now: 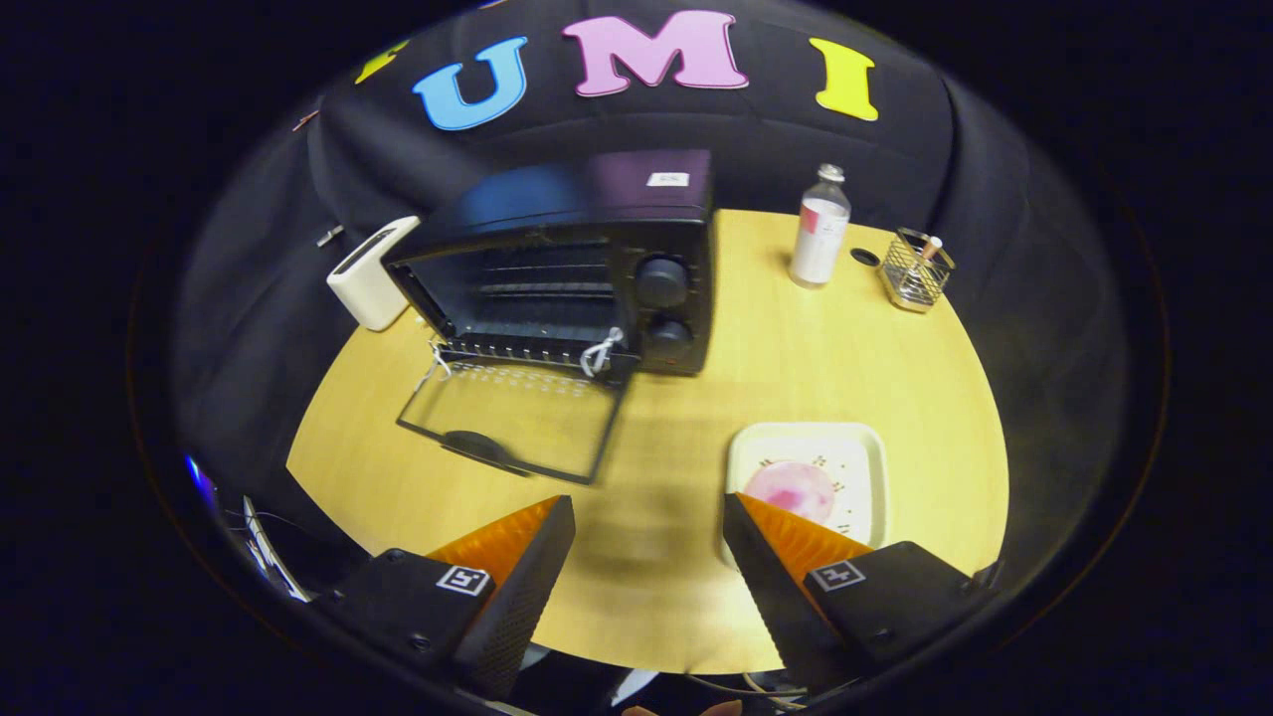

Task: Open the toaster oven, put the food inside, and close the toaster oven door.

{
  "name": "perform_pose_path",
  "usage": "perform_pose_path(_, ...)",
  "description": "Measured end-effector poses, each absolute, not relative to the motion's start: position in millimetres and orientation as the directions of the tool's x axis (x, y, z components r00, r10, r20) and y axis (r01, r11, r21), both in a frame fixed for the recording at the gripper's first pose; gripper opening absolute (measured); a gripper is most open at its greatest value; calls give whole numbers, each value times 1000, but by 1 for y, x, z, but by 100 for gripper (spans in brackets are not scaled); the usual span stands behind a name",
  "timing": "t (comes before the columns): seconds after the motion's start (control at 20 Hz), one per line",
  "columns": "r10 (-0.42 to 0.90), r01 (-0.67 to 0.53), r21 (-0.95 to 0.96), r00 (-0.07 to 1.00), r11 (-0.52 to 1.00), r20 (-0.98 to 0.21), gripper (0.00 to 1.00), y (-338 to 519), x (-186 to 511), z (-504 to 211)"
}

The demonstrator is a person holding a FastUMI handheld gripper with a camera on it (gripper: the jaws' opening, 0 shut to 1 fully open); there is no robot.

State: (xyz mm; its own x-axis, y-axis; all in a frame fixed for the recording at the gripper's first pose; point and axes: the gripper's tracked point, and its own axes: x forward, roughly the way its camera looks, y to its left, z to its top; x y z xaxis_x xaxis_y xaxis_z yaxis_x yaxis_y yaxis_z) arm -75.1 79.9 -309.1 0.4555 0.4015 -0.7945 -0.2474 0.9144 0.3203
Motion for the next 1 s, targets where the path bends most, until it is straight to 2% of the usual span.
perform_pose_path(0.3, 391, -221, 333, 320, 917, -863, 99, -10, -57, -341)
perform_pose_path(0.55, 408, -112, 394, 181, 912, -895, 98, -57, -41, -384)
perform_pose_path(0.65, 430, -77, 423, 133, 903, -893, 93, -62, -31, -405)
perform_pose_path(0.7, 441, -70, 436, 111, 897, -891, 87, -62, -29, -416)
perform_pose_path(0.75, 454, -75, 449, 87, 890, -887, 85, -62, -28, -425)
perform_pose_path(1.0, 488, -126, 485, -7, 866, -873, 56, -58, -29, -459)
